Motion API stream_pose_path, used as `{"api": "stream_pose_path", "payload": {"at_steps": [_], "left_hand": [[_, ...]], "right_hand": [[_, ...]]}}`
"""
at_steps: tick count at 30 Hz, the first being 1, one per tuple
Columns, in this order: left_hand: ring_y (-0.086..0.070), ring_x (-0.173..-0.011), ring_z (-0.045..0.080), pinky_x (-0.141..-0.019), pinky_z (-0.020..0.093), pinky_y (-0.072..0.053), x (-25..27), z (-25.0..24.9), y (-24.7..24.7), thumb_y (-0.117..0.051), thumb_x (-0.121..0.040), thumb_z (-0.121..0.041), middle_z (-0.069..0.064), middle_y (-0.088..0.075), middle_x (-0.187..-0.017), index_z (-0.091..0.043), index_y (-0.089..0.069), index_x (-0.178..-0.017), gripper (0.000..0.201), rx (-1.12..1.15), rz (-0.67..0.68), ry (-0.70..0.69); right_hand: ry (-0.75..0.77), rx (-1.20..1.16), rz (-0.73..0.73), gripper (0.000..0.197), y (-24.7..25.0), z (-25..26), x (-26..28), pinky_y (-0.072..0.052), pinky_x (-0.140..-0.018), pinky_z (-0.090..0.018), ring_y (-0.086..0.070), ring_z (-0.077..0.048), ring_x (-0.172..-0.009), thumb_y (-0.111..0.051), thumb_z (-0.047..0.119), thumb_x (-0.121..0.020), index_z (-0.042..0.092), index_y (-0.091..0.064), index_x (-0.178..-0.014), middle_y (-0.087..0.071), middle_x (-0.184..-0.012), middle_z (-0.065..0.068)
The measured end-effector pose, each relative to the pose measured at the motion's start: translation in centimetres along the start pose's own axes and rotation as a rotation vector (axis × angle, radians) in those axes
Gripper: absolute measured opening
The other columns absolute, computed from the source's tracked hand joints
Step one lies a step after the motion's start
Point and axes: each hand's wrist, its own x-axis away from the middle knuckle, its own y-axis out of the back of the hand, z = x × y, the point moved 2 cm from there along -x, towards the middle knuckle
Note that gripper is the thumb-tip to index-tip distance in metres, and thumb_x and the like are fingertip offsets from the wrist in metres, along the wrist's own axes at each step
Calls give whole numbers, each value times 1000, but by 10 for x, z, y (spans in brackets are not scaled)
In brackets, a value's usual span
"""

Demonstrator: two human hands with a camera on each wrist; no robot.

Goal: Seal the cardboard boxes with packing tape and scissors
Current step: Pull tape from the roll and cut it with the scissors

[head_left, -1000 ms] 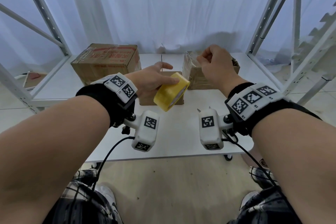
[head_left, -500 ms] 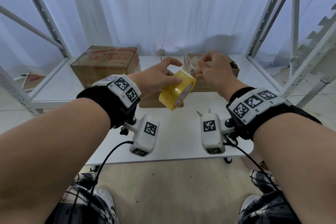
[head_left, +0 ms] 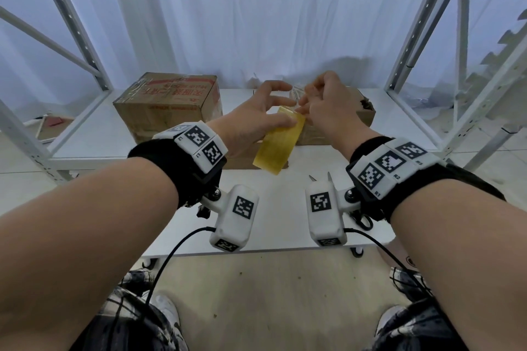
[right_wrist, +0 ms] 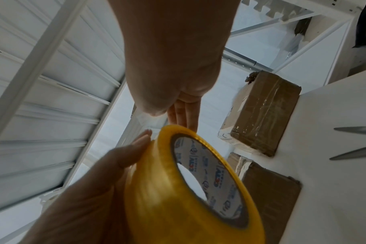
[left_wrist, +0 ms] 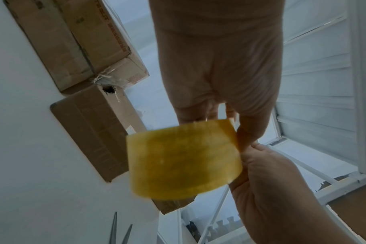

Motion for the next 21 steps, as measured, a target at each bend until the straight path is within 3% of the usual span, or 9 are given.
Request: {"api": "stream_pose_path", "payload": {"at_steps": [5, 8, 10, 15, 18, 20, 21], "left_hand": [[-59, -110, 19, -88, 31, -54, -1, 4, 10, -64, -91, -19, -2, -53, -129, -27, -33, -137, 56, -203, 14, 17], [-59, -95, 9, -73, 19, -47, -2, 11, 15, -61, -92, -16, -2, -52, -128, -25, -33, -137, 54, -347, -35, 10], [-59, -89, 7, -72, 18, -45, -2, 14, 17, -60, -91, -13, -1, -55, -126, -25, -34, -137, 54, -366, -53, -3], [-64, -97, 19, -83, 31, -54, 2, 9, 13, -59, -93, -15, -6, -52, -128, -30, -30, -132, 51, -352, 50, -41], [-63, -93, 11, -82, 27, -53, 2, 9, 5, -55, -95, -11, -10, -54, -122, -31, -40, -122, 37, -353, 89, -66], [-62, -83, 5, -74, 18, -51, 2, 9, 3, -52, -96, -10, 1, -61, -112, -30, -49, -119, 30, -318, 108, -36], [-62, -83, 11, -72, 21, -52, 2, 9, 3, -52, -97, -11, 13, -63, -111, -29, -52, -120, 29, -290, 114, -10]], "right_hand": [[89, 238, 15, 8, 1, -6, -1, -36, -67, -20, -52, -14, -78, -49, 14, -99, 14, -44, -92, -51, -81, 4], [172, 297, 14, 8, 2, 2, -3, -32, -57, -15, -44, -3, -68, -51, 14, -98, 13, -46, -91, -45, -76, 11], [192, 313, 22, 8, 0, 5, -4, -33, -56, -7, -42, 0, -67, -51, 14, -97, 13, -47, -91, -45, -76, 12], [69, 305, -14, 5, 8, -11, -9, -33, -55, -16, -44, -7, -73, -51, 15, -98, 13, -47, -95, -46, -78, 9], [11, 262, -26, 4, 11, -21, -11, -32, -56, -11, -45, -6, -71, -51, 14, -97, 13, -49, -95, -46, -77, 9], [-1, 223, -20, 4, 12, -25, -12, -36, -59, -13, -46, -5, -69, -53, 14, -97, 13, -51, -94, -47, -78, 8], [-9, 196, -17, 5, 13, -26, -12, -38, -61, -15, -49, -6, -69, -54, 15, -96, 14, -51, -91, -49, -77, 7]]}}
